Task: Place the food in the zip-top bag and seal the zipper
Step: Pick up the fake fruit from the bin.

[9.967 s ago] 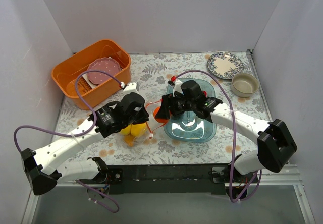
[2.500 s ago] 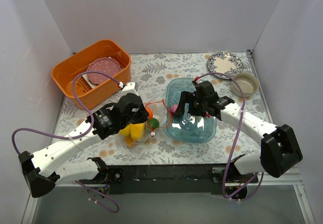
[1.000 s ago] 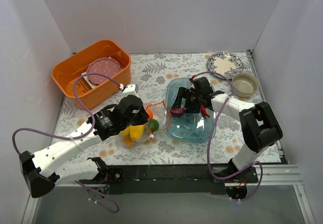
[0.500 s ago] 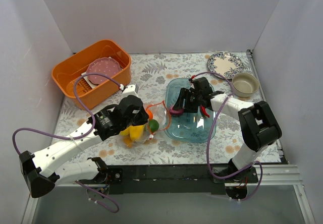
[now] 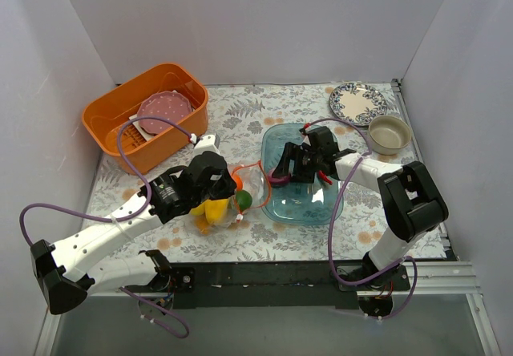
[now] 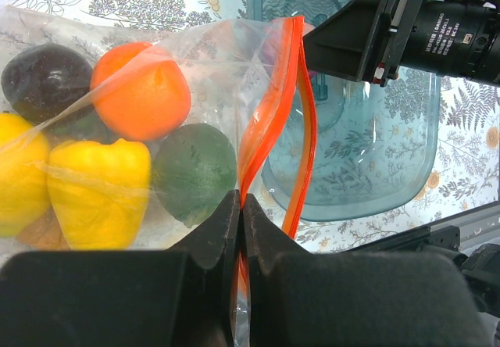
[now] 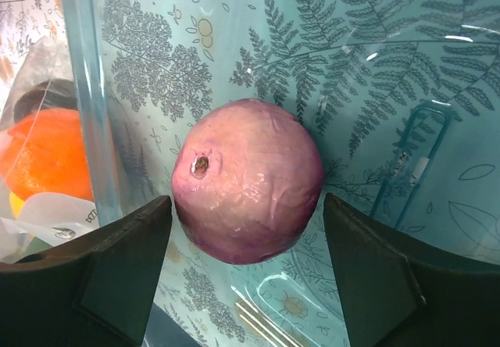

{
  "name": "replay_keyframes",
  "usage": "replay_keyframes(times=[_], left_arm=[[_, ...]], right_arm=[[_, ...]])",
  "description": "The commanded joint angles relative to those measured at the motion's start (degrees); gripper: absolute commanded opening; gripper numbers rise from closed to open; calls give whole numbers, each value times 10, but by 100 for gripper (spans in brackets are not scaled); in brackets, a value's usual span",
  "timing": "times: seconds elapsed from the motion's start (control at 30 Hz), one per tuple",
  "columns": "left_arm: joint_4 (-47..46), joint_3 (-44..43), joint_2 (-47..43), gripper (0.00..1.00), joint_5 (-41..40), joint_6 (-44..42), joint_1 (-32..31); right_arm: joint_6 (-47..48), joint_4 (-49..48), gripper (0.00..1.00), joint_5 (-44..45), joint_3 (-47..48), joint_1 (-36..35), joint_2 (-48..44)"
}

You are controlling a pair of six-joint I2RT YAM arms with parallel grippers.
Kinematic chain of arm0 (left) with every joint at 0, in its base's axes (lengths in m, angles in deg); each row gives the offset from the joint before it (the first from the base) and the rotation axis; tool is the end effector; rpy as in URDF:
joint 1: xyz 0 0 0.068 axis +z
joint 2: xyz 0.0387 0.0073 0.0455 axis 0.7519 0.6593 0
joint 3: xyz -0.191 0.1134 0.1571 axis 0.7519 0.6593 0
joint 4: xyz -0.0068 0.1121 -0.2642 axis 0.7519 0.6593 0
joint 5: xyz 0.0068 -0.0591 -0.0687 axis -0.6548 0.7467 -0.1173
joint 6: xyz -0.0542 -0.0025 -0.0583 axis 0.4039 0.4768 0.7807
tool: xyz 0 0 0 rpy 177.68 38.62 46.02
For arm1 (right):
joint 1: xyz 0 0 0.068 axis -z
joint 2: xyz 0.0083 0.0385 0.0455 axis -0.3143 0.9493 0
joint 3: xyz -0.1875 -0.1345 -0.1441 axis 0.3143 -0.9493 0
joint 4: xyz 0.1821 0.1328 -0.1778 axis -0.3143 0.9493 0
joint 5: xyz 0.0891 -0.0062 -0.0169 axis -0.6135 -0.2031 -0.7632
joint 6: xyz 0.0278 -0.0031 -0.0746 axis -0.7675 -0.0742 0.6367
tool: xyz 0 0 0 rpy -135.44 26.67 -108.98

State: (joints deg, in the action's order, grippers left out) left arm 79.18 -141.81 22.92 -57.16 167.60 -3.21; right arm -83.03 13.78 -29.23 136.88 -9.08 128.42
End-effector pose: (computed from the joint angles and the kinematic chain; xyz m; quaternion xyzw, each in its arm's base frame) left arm 0.1787 -0.1923 0.2947 -0.3239 0.8490 -0.3075 0.2823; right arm 0.3263 0.1950 0.1323 0.0118 0.9147 0.3302 0.2326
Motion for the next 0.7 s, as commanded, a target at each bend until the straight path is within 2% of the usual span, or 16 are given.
replay_keyframes(times=[0.0, 0.17, 0.3, 0.53, 0.67], left_arm=[[-10, 5, -9, 0, 1, 0, 1], [-11, 4, -7, 0, 2, -2, 2], [-10, 5, -5, 0, 2, -3, 2], [-8, 9, -9, 0, 1, 0, 1], [-7, 7, -10, 0, -3, -1, 1]], right_arm=[[2, -14, 86, -12, 8, -1, -6], [0, -14, 81, -8, 7, -2, -2], [1, -13, 65, -16, 5, -1, 1], [0, -13, 50, -30, -2, -1, -9], [-1, -14, 49, -24, -5, -1, -45]])
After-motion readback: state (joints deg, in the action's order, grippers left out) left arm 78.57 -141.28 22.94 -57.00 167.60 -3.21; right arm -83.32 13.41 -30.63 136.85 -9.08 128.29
